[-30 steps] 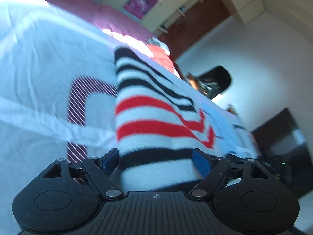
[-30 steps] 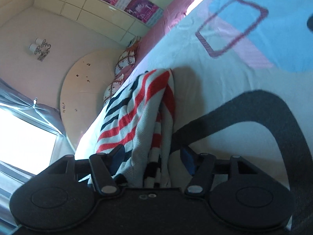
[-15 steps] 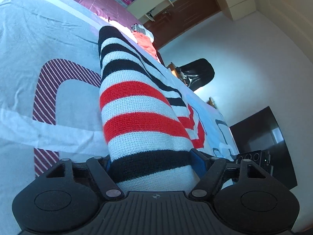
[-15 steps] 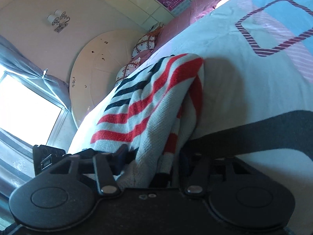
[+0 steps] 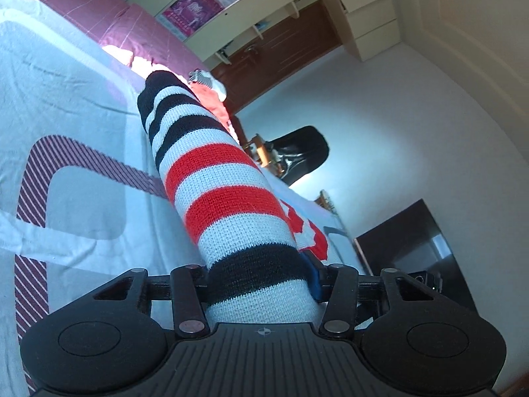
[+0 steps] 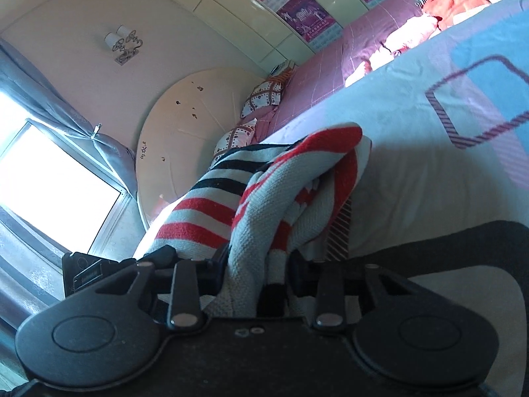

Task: Fold small clothes

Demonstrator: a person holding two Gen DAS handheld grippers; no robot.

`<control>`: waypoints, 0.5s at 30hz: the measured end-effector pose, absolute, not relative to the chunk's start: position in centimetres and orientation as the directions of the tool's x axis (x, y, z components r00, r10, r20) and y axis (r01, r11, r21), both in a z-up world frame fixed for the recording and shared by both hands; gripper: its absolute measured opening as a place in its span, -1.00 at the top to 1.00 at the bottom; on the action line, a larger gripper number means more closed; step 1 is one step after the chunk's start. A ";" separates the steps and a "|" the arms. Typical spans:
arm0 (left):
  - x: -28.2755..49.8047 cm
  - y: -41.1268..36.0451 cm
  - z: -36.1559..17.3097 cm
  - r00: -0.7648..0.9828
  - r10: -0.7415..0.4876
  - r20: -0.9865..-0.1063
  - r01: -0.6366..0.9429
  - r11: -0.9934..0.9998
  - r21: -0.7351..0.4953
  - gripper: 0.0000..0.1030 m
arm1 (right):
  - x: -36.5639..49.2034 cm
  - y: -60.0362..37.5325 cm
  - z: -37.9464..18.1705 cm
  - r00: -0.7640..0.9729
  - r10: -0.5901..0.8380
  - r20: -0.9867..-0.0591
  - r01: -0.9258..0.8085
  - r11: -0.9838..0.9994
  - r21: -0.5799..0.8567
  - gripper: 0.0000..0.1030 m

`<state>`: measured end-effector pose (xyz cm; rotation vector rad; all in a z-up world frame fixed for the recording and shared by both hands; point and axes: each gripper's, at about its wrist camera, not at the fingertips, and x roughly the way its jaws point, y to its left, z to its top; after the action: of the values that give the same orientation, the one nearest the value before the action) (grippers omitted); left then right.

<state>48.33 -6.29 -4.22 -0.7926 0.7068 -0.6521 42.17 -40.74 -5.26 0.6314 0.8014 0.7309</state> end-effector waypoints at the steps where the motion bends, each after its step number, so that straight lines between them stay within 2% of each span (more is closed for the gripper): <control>1: 48.1 -6.0 -3.9 0.596 -0.746 -0.297 0.260 0.529 -0.808 0.07 | 41.8 -40.6 -4.6 0.489 0.773 -0.405 -0.338 0.595 0.729 0.32; 7: 46.2 -1.6 -2.0 0.612 -0.757 -0.229 0.296 0.488 -0.821 0.07 | 40.0 -36.8 -0.8 0.504 0.756 -0.418 -0.377 0.628 0.680 0.32; 15: 41.4 9.7 -1.0 0.660 -0.714 -0.235 0.273 0.519 -0.810 0.07 | 37.8 -25.9 -0.4 0.457 0.788 -0.412 -0.421 0.600 0.681 0.32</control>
<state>41.35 9.75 -0.96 -0.8256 0.6035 -0.6364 37.77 -25.86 -0.43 0.5347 0.7815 0.7901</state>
